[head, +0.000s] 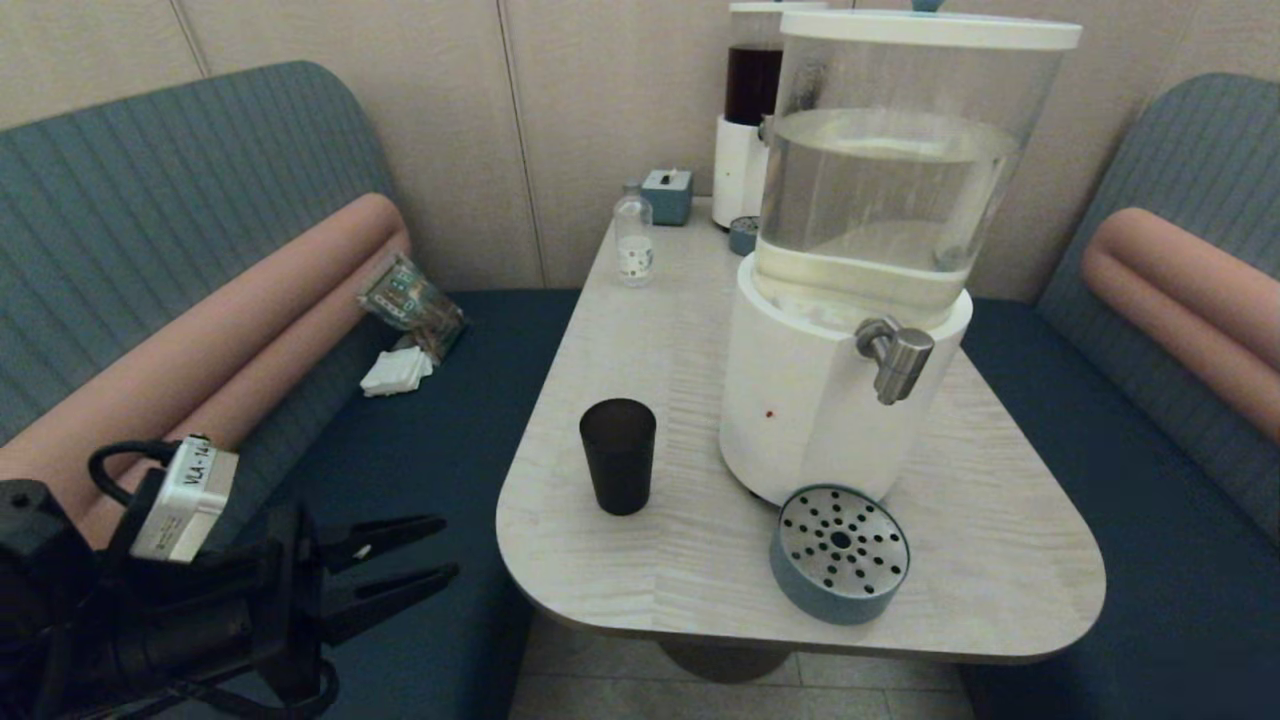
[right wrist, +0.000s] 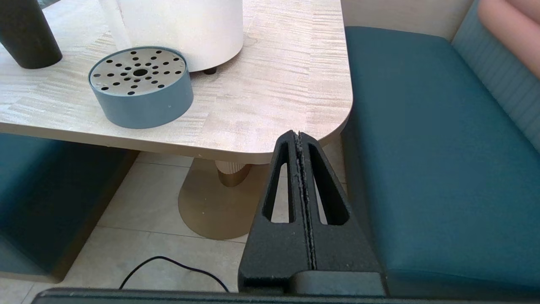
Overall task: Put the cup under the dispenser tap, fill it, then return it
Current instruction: Pick up the cup
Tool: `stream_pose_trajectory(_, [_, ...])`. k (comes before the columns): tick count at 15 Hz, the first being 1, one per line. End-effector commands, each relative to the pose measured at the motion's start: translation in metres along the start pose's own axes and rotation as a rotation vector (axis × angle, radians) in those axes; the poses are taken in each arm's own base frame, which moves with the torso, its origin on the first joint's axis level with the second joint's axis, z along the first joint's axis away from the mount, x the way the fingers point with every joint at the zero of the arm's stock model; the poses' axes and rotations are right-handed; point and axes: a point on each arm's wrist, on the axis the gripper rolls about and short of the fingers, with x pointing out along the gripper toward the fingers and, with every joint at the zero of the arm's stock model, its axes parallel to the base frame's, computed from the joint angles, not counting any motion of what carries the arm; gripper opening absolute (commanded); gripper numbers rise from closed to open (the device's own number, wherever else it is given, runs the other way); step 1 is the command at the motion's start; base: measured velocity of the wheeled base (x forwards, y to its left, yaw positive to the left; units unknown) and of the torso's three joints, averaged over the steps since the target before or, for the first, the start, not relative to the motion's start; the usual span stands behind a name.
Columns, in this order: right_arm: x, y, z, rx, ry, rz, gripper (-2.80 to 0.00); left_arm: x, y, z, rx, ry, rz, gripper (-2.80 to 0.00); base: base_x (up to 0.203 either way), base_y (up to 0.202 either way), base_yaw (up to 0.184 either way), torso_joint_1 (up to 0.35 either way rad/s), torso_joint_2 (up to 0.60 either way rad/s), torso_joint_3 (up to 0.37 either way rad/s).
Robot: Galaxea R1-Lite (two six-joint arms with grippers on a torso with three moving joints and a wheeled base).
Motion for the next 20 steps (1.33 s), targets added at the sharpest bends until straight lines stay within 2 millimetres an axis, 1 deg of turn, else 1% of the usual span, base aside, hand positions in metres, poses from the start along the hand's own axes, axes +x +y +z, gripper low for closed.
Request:
stream_pose_trajectory(1, [0.001,0.0,-0.004,0.0,0.011,0.0,-2.8,0.009,0.016,-0.005,0.012,0.002,-0.006,0.0,0.0,0.0,0.0,0.0,0.0,0.0])
stream_pose_trajectory(4, [0.001,0.0,-0.004,0.0,0.01,0.0,-2.8,0.022,0.039,-0.012,0.055,0.004,-0.01,0.0,0.0,0.0,0.0,0.0,0.0,0.0])
stream_pose_trajectory(8, [0.001,0.0,-0.004,0.0,0.011,0.0,-2.8,0.042,0.074,-0.03,0.056,0.003,-0.049,0.0,0.0,0.0,0.0,0.0,0.0,0.0])
stream_pose_trajectory(11, [0.001,0.0,-0.004,0.0,0.01,0.0,-2.8,0.055,0.093,-0.05,0.042,0.01,-0.093,0.0,0.0,0.0,0.0,0.0,0.0,0.0])
stream_pose_trajectory(15, [0.001,0.0,-0.004,0.001,0.011,0.0,-2.8,0.075,0.113,-0.081,0.013,0.022,-0.137,0.0,0.0,0.0,0.0,0.0,0.0,0.0])
stream_pose_trajectory(16, [0.001,0.0,-0.004,0.0,0.01,0.0,-2.8,0.08,0.119,-0.085,0.02,0.018,-0.141,0.0,0.0,0.0,0.0,0.0,0.0,0.0])
stream_pose_trajectory(18, [0.001,0.0,-0.004,0.0,0.011,0.0,-2.8,0.091,0.127,-0.087,0.048,0.003,-0.156,0.0,0.0,0.0,0.0,0.0,0.0,0.0])
stream_pose_trajectory(20, [0.001,0.0,-0.004,0.0,0.011,0.0,-2.8,0.105,0.126,-0.092,0.049,-0.001,-0.189,0.0,0.0,0.0,0.0,0.0,0.0,0.0])
